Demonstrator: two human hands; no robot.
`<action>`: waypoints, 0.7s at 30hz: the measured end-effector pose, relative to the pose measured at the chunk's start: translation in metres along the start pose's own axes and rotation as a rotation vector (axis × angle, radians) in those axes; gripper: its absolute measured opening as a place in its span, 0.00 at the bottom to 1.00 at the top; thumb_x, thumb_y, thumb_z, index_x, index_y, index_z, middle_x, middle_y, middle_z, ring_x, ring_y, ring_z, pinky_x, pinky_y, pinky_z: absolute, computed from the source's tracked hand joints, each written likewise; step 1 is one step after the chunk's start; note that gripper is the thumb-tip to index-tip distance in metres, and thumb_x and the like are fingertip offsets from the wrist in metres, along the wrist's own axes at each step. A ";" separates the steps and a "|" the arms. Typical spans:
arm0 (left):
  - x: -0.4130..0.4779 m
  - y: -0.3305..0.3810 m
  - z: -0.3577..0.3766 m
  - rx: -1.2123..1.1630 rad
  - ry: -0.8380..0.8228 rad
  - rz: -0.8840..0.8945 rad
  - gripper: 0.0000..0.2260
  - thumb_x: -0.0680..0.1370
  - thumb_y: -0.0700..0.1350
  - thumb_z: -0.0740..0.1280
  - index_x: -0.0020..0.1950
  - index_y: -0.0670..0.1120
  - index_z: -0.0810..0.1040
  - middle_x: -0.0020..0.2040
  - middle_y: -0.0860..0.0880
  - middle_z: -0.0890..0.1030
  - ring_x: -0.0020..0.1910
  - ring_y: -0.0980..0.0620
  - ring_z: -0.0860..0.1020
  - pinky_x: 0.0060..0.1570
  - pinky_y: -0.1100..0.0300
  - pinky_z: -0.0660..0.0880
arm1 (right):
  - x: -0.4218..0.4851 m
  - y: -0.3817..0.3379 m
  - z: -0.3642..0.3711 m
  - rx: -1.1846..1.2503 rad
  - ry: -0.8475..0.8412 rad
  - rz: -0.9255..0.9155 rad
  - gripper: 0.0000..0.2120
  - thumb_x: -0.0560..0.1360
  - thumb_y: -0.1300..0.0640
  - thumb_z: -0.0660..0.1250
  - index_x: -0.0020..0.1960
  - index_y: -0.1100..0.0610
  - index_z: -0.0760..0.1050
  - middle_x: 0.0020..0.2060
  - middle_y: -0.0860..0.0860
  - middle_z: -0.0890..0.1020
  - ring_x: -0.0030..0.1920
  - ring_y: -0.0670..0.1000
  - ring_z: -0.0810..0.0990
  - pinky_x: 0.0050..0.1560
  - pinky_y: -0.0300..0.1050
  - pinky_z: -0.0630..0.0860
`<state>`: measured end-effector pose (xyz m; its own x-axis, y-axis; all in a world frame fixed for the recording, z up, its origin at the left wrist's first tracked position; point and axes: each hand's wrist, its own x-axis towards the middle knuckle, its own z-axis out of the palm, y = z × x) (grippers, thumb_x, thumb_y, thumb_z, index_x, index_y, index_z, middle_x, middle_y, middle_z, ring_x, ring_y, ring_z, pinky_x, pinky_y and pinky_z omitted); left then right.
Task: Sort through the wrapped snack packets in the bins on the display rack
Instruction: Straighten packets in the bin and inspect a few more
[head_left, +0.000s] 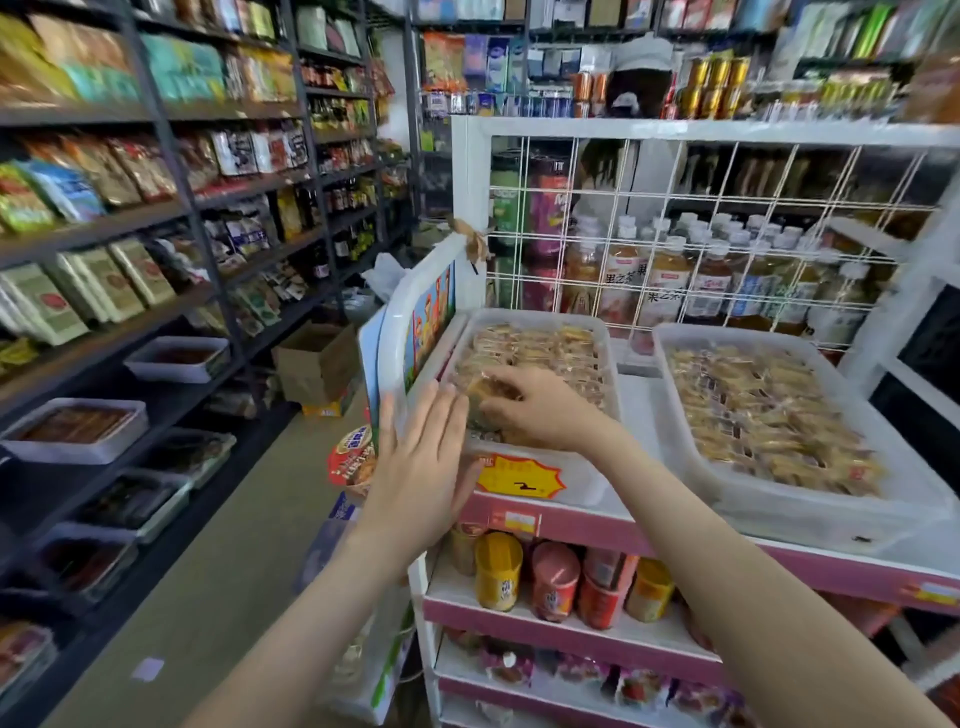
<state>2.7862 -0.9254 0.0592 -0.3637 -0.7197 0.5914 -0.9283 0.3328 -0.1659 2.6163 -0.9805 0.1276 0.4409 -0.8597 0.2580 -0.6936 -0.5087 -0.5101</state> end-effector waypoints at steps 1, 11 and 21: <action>0.002 -0.001 0.004 0.000 0.009 0.000 0.28 0.80 0.58 0.55 0.70 0.37 0.71 0.69 0.40 0.73 0.72 0.41 0.67 0.71 0.35 0.51 | 0.004 0.001 0.000 -0.016 -0.049 -0.023 0.15 0.78 0.59 0.64 0.64 0.57 0.75 0.52 0.48 0.79 0.49 0.45 0.73 0.50 0.40 0.67; 0.016 -0.004 0.031 -0.095 0.059 0.033 0.29 0.82 0.59 0.51 0.65 0.37 0.75 0.64 0.42 0.78 0.69 0.43 0.71 0.72 0.35 0.38 | 0.023 0.008 0.012 -0.395 -0.455 0.052 0.18 0.84 0.52 0.48 0.67 0.55 0.70 0.64 0.55 0.68 0.65 0.55 0.63 0.68 0.56 0.56; 0.014 -0.004 0.049 -0.192 0.190 0.029 0.25 0.82 0.58 0.53 0.55 0.38 0.79 0.56 0.40 0.81 0.62 0.42 0.76 0.71 0.39 0.60 | 0.047 0.029 -0.002 -0.221 -0.190 0.010 0.16 0.78 0.56 0.65 0.65 0.57 0.75 0.60 0.53 0.79 0.60 0.53 0.76 0.60 0.46 0.71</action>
<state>2.7807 -0.9664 0.0297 -0.3519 -0.5868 0.7292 -0.8793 0.4743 -0.0427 2.6159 -1.0355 0.1269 0.5174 -0.8515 0.0849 -0.7969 -0.5156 -0.3150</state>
